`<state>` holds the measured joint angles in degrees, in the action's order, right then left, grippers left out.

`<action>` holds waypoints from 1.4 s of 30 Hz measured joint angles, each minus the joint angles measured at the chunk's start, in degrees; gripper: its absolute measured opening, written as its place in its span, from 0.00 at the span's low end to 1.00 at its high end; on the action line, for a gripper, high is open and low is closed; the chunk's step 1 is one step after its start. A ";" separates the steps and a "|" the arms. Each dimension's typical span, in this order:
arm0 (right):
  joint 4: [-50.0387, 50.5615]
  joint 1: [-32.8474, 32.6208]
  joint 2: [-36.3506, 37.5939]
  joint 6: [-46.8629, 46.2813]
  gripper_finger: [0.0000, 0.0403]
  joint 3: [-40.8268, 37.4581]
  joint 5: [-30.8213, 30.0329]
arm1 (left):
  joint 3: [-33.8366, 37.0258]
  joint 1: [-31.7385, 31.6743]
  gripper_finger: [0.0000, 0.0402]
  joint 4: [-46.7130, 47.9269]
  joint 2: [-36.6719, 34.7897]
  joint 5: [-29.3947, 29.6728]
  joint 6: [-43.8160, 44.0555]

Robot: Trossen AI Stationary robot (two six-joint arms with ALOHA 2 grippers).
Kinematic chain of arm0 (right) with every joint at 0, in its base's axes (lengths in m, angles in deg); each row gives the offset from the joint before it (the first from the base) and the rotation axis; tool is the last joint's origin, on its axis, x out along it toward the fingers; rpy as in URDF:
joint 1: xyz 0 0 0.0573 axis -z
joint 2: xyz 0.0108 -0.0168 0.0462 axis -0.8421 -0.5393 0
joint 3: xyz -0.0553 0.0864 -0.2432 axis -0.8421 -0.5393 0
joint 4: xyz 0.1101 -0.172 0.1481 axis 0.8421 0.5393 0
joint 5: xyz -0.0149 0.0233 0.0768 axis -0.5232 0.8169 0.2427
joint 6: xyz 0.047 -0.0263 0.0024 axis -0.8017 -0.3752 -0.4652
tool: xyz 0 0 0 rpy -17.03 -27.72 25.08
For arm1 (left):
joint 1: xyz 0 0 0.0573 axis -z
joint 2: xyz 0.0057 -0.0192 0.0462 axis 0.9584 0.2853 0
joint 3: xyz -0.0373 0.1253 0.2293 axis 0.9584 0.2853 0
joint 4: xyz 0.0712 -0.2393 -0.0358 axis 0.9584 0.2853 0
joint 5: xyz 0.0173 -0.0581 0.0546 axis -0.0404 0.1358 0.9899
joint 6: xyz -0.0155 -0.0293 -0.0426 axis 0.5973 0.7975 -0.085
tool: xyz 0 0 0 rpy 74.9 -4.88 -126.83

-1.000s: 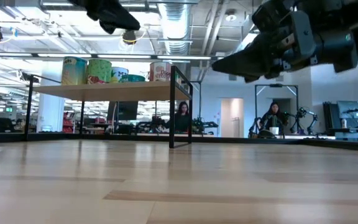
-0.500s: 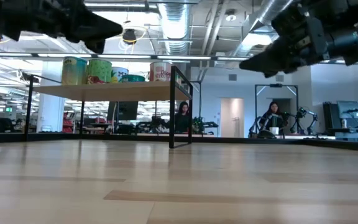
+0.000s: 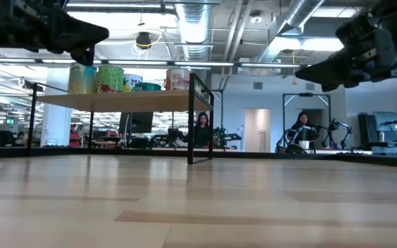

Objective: Pick and place cans onto a shelf
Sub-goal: Return to Home Position

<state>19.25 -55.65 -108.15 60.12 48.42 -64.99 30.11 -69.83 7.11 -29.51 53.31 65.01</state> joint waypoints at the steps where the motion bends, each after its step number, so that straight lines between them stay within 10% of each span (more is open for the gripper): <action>1: 0.04 0.09 1.18 0.01 0.01 -0.62 -0.21 | 0.32 0.00 0.00 0.64 -1.10 0.00 0.14; 22: 12.24 4.83 19.36 0.55 0.01 -3.08 -0.83 | 1.93 -12.08 0.00 26.02 -30.42 -5.77 0.54; 42: 18.22 4.82 25.36 -0.08 0.01 -3.14 -6.40 | 7.71 -12.31 0.00 20.46 -30.54 -3.80 2.24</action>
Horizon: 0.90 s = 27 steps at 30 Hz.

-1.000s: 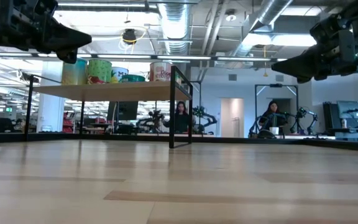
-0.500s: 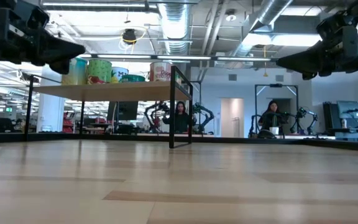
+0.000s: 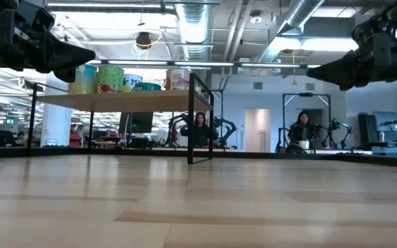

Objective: Pick and place cans onto a shelf
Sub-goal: Return to Home Position

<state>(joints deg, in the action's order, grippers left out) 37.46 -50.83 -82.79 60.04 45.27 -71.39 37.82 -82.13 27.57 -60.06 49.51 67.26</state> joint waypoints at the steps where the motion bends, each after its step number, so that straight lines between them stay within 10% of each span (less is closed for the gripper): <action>1: 0.40 -0.01 -0.02 -0.30 0.01 0.00 -0.73 | 0.00 0.00 0.00 -0.03 0.00 0.06 0.17; 27: 11.54 -0.01 -0.02 -7.09 0.07 -0.09 -3.52 | 0.15 -0.02 0.00 0.65 0.00 4.98 -1.44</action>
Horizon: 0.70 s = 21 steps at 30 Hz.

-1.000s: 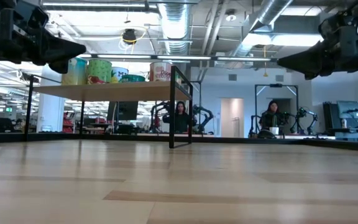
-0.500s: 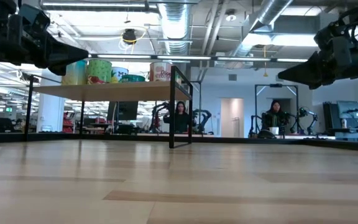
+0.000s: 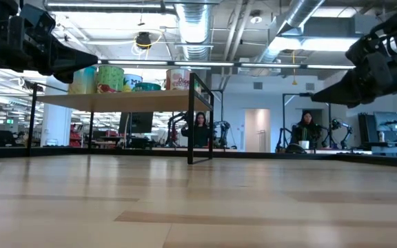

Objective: Pick and place cans onto a shelf
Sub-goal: Return to Home Position

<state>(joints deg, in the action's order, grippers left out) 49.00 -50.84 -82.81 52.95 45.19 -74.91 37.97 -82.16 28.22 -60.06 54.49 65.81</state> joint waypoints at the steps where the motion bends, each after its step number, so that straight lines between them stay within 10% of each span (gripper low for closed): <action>1: 0.45 0.00 0.00 0.00 0.07 0.00 0.00 | 0.00 0.00 0.00 0.00 0.00 0.00 -0.01; 21: 1.46 0.00 0.00 0.00 0.07 0.00 0.09 | 0.02 0.00 0.00 0.01 0.00 -0.01 0.14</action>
